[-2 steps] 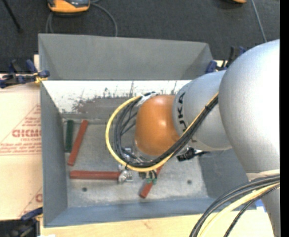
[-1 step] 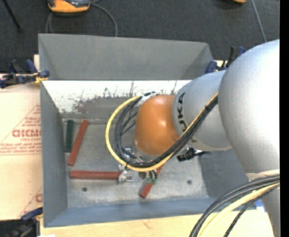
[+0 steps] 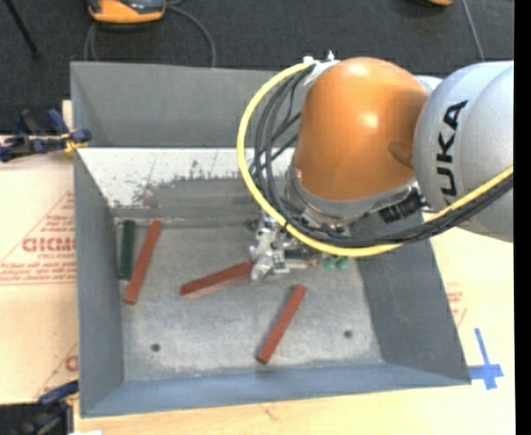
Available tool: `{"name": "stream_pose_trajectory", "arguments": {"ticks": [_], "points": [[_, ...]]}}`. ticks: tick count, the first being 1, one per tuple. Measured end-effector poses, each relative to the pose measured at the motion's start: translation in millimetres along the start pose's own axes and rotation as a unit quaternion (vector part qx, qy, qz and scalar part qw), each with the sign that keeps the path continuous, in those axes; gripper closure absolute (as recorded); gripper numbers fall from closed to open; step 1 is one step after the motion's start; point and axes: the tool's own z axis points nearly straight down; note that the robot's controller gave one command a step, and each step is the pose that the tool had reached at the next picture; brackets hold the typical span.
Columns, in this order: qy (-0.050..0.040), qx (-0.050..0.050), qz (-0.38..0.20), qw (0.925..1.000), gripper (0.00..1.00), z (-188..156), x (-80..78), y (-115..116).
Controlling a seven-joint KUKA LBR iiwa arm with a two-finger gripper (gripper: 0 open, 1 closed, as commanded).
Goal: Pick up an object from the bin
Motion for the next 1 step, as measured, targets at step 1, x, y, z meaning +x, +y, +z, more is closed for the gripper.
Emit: {"name": "stream_pose_trajectory", "arguments": {"ticks": [1], "points": [[-0.0003, 0.000, -0.004, 1.0000, 1.00, -22.1, -1.0, 0.0]]}}
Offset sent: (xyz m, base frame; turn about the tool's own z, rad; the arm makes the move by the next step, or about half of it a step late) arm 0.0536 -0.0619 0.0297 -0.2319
